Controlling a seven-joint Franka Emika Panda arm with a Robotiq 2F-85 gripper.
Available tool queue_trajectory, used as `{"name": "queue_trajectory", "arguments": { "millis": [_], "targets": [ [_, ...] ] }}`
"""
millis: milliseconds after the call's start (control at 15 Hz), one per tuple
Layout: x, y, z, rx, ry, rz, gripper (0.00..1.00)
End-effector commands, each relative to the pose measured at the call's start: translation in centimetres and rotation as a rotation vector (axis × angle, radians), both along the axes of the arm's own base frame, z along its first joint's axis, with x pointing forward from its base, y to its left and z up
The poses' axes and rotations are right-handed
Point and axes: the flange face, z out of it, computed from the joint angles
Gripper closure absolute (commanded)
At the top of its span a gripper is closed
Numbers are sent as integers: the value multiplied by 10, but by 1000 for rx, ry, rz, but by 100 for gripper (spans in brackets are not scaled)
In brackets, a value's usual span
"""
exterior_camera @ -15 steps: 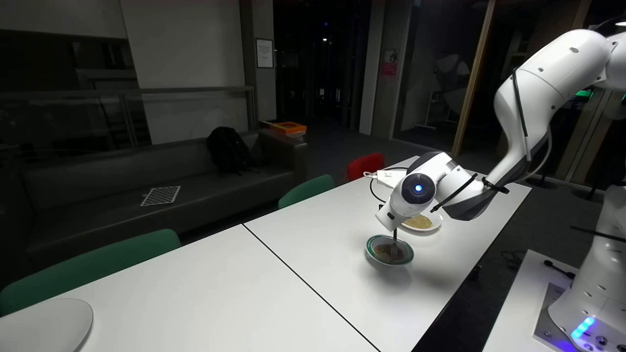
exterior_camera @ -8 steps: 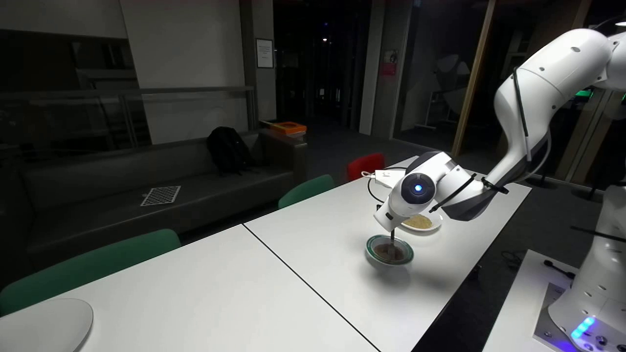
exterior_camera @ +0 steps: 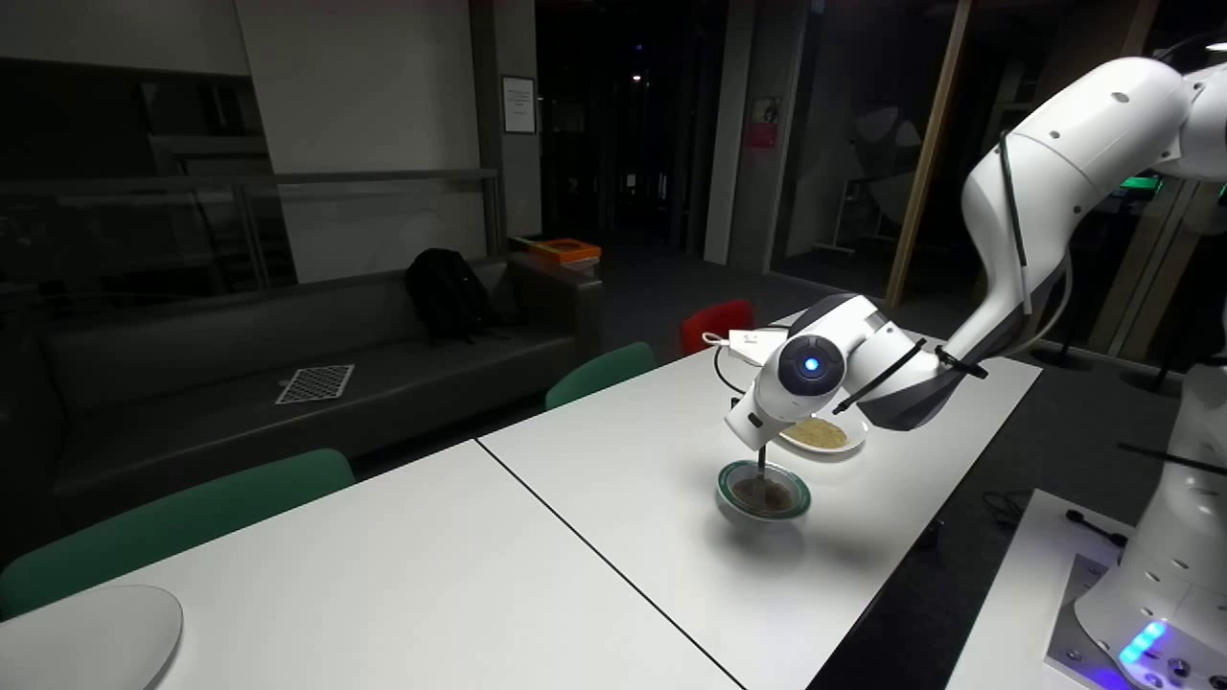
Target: Use the fork to stir the bowl
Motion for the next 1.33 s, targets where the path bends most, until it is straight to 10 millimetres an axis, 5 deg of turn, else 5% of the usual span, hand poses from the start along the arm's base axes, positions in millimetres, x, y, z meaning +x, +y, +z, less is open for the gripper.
{"name": "queue_trajectory", "arguments": {
  "millis": [0, 1267],
  "targets": [
    [13, 4, 5, 8, -2, -1, 97],
    [40, -11, 5, 17, -14, -50, 97]
  ]
}}
